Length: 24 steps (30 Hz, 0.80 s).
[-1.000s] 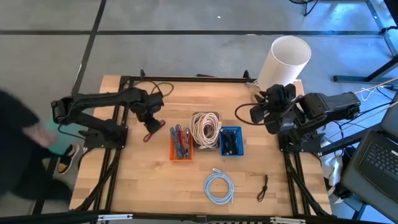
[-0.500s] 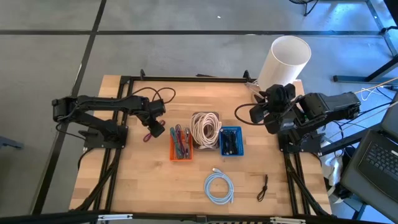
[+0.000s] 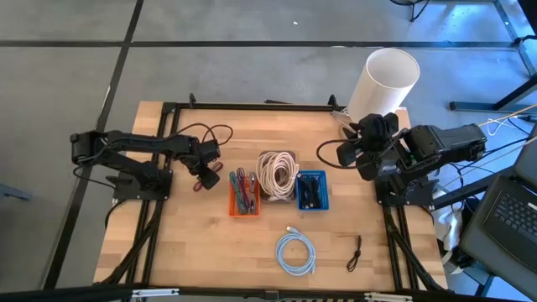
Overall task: Pick & Place USB Port
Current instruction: Put the black and pink charger cable into the orange bin
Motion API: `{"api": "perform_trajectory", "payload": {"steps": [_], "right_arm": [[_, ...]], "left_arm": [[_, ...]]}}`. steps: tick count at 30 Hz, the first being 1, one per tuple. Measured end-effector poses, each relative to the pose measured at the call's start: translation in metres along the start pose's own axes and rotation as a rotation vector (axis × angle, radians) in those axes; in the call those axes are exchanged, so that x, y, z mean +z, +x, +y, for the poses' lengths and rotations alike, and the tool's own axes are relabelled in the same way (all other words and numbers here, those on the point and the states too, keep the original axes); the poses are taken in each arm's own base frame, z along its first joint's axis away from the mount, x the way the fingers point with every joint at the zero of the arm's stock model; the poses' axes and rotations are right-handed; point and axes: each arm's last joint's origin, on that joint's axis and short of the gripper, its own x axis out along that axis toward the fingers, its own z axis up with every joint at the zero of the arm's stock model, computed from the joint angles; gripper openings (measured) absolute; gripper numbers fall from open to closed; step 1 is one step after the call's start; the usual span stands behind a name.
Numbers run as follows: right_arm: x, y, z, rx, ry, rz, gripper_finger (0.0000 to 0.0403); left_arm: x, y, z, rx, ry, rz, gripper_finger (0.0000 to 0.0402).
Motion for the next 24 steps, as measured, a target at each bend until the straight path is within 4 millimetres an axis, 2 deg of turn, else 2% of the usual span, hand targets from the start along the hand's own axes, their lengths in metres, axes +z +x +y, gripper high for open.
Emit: {"api": "perform_trajectory", "payload": {"steps": [10,12,14,16,19,24], "right_arm": [[0.0,0.0,0.001,0.004,0.007,-0.002,0.0113],[0.0,0.0,0.001,0.005,0.008,-0.002,0.0113],[0.0,0.0,0.001,0.004,0.008,-0.003,0.0113],[0.0,0.0,0.001,0.005,0.006,-0.002,0.0113],[0.0,0.0,0.001,0.004,0.004,-0.002,0.0113],[0.0,0.0,0.001,0.004,0.002,-0.002,0.0113]], "left_arm": [[-0.005,0.016,0.003,-0.062,-0.04,-0.044,0.0095],[-0.006,0.017,0.004,-0.051,-0.045,-0.043,0.0082],[-0.005,0.016,0.004,-0.051,-0.045,-0.044,0.0052],[-0.004,0.015,0.003,-0.052,-0.047,-0.043,0.0019],[-0.001,0.01,0.0,-0.067,-0.047,-0.036,0.0012],[0.01,-0.011,-0.008,-0.058,-0.011,-0.058,0.0008]]}}
